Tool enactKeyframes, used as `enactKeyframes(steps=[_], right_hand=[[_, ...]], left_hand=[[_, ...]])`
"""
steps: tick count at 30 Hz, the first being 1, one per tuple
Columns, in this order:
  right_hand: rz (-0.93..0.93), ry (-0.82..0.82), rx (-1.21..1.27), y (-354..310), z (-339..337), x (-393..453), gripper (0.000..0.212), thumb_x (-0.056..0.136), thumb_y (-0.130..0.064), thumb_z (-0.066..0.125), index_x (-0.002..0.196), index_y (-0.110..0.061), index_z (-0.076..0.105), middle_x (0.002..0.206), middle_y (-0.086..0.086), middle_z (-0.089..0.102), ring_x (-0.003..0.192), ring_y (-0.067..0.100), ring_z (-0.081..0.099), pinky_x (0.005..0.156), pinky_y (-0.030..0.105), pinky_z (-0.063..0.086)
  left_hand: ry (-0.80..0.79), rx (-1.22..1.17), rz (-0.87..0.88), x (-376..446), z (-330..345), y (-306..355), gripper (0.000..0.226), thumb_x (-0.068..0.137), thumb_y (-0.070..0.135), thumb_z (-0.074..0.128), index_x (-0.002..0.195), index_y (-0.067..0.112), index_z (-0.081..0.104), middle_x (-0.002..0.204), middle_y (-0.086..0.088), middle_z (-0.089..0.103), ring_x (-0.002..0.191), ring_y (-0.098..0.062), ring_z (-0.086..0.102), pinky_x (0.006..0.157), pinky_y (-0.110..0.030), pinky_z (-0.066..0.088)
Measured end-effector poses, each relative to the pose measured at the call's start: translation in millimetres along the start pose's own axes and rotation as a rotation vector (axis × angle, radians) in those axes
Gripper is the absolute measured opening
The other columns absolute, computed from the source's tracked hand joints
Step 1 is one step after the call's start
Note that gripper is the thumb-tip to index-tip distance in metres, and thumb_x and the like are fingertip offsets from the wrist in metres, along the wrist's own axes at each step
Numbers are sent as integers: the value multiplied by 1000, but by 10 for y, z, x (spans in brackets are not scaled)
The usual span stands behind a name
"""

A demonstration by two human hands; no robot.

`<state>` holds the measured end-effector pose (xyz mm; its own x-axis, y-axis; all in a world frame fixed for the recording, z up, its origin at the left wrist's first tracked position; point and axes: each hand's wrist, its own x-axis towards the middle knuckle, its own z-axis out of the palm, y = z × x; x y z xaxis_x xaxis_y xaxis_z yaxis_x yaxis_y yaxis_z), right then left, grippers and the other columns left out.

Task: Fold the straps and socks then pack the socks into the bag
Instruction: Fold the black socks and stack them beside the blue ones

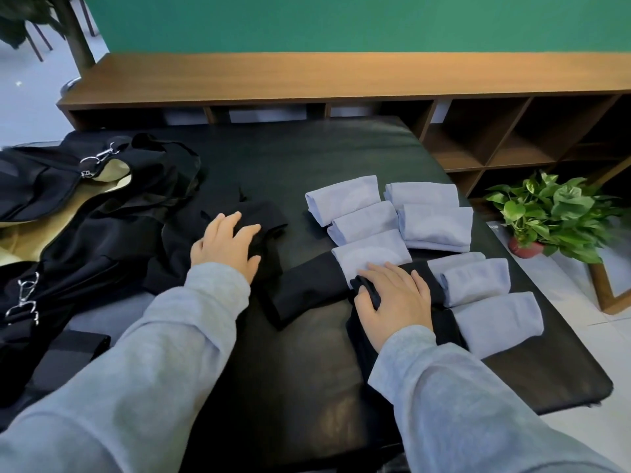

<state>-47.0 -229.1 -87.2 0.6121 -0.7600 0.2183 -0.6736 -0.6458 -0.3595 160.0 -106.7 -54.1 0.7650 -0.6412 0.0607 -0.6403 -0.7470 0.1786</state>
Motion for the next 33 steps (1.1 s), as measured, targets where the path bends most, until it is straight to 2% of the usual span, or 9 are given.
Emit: enactKeyframes(steps=[3, 7, 15, 20, 23, 26, 28, 31, 33], right_hand=[[-4, 9, 5, 10, 1, -5, 65, 72, -51, 16, 115, -35, 64, 129, -19, 56, 131, 4, 37, 110, 24, -2], [-5, -3, -3, 9, -1, -1, 51, 79, -44, 29, 115, -34, 64, 128, -18, 56, 131, 5, 37, 111, 25, -1], [-8, 52, 8, 8, 31, -3, 58, 74, -48, 23, 107, -32, 68, 120, -17, 62, 125, 8, 46, 110, 26, 3], [4, 59, 14, 0, 42, 5, 48, 77, -43, 32, 105, -31, 69, 119, -14, 63, 124, 9, 48, 110, 27, 6], [1, 37, 9, -7, 13, 9, 47, 78, -42, 33, 108, -31, 68, 121, -14, 62, 126, 9, 45, 111, 28, 6], [1, 1, 7, -11, -13, 2, 46, 77, -39, 36, 111, -32, 66, 126, -15, 59, 129, 7, 41, 112, 28, 5], [5, 2, 11, -13, -19, -4, 46, 77, -39, 36, 111, -31, 66, 126, -14, 59, 129, 8, 41, 112, 28, 6], [7, -2, 14, -4, -9, 1, 45, 77, -38, 37, 110, -30, 67, 125, -14, 60, 129, 8, 42, 112, 28, 6], [8, 0, 11, 2, 3, 10, 44, 77, -38, 38, 109, -30, 67, 123, -14, 60, 128, 9, 43, 112, 28, 6]], left_hand=[[-108, -9, -61, 83, 75, -123, 52, 93, 34, 51, 142, 27, 34, 149, 7, 28, 139, -17, 17, 103, -37, 31], [-21, -46, -82, 128, 128, -210, 36, 95, 26, 48, 131, 22, 50, 133, 6, 47, 123, -19, 34, 91, -34, 39], [-50, -65, -43, 204, 6, -229, 22, 96, 21, 45, 113, 19, 59, 119, 3, 55, 109, -21, 45, 86, -33, 41], [186, -389, -35, -4, -121, -263, 23, 88, -2, 43, 89, 14, 61, 105, 3, 60, 92, -21, 55, 77, -33, 45], [211, -433, 129, -121, -51, -362, 21, 88, 4, 52, 101, 16, 62, 114, 7, 56, 98, -15, 57, 82, -27, 43], [56, -256, 207, -153, 105, -471, 21, 83, 8, 61, 101, 18, 66, 135, 3, 49, 118, -21, 50, 92, -36, 42], [40, -181, 200, -167, 129, -466, 21, 84, 11, 60, 101, 20, 68, 143, 3, 42, 131, -21, 40, 95, -39, 41], [-68, -58, 157, -129, 128, -414, 36, 94, 21, 48, 128, 28, 54, 153, 10, 23, 142, -8, 16, 104, -34, 34], [-125, 20, 139, -95, 116, -377, 41, 97, 24, 41, 138, 30, 42, 155, 13, 13, 143, -6, 8, 105, -30, 31]])
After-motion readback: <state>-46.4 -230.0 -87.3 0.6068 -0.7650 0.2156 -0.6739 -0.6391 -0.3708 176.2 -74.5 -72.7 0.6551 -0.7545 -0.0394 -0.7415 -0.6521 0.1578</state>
